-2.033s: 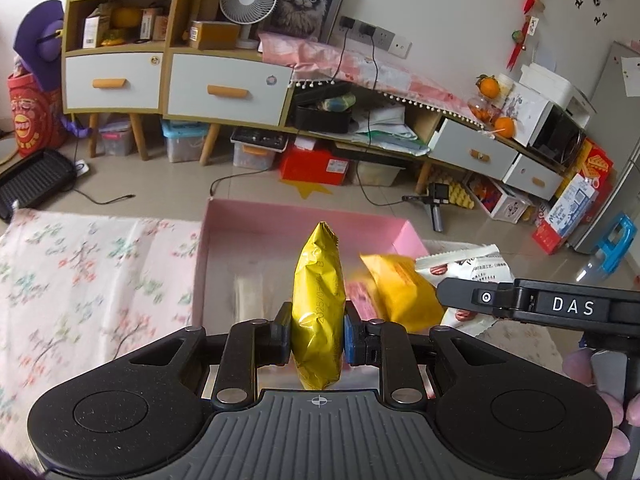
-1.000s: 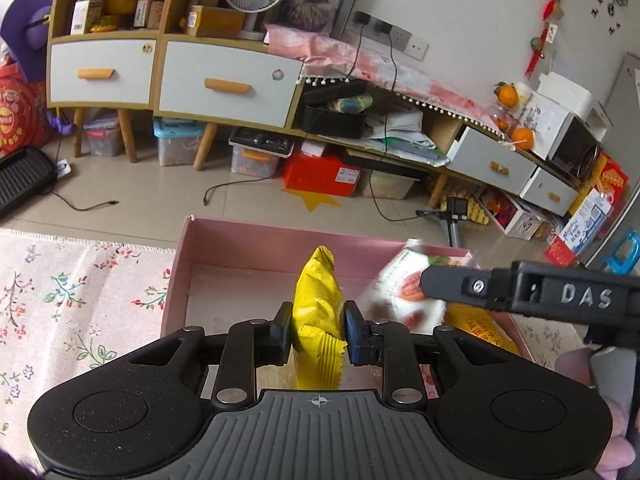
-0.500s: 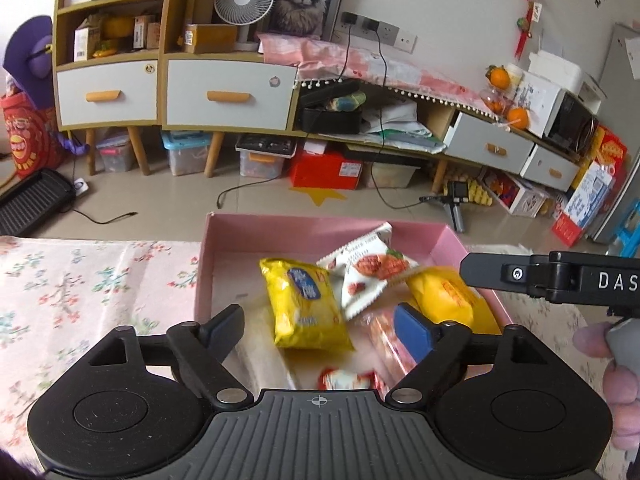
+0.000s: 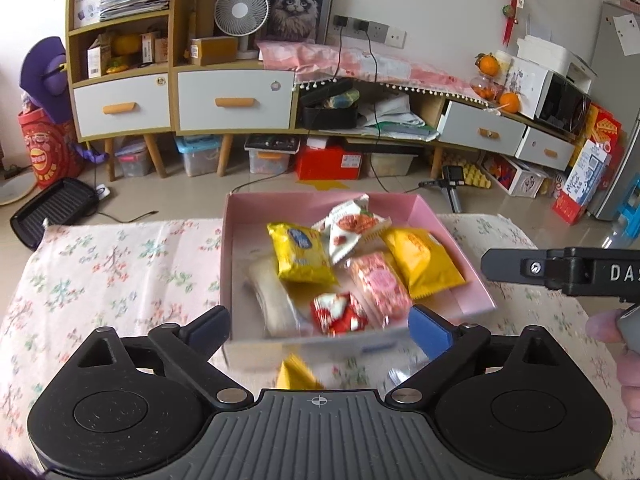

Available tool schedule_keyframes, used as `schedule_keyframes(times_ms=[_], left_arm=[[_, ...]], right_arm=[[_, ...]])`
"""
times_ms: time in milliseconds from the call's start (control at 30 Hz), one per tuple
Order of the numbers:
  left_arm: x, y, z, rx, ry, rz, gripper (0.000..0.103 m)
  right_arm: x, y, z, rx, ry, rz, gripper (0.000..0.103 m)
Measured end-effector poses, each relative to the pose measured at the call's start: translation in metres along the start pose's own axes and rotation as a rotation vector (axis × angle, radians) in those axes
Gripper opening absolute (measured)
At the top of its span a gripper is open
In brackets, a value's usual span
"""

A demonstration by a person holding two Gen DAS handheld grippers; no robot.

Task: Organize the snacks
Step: 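Lower the yellow bag into the box with the left tool while the right tool releases the pecan packet, then move both tools back over the remaining snacks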

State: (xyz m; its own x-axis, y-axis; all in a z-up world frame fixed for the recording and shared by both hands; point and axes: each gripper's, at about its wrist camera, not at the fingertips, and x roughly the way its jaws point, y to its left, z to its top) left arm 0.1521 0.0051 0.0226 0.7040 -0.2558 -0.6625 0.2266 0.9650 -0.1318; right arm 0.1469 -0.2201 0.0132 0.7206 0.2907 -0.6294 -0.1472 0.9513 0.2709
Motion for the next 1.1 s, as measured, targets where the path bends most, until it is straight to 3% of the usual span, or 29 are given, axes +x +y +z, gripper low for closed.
schedule_keyframes(times_ms=[733,1100], left_arm=[[-0.061,0.008,-0.072,0.007,0.060,0.084,0.101],[-0.070,0.007,-0.099,0.056,0.100,0.026,0.102]], right_arm=[[-0.044,0.013,-0.061,-0.031,0.017,-0.008,0.103],[-0.047,0.011,-0.080,-0.019,0.024,-0.008,0.103]])
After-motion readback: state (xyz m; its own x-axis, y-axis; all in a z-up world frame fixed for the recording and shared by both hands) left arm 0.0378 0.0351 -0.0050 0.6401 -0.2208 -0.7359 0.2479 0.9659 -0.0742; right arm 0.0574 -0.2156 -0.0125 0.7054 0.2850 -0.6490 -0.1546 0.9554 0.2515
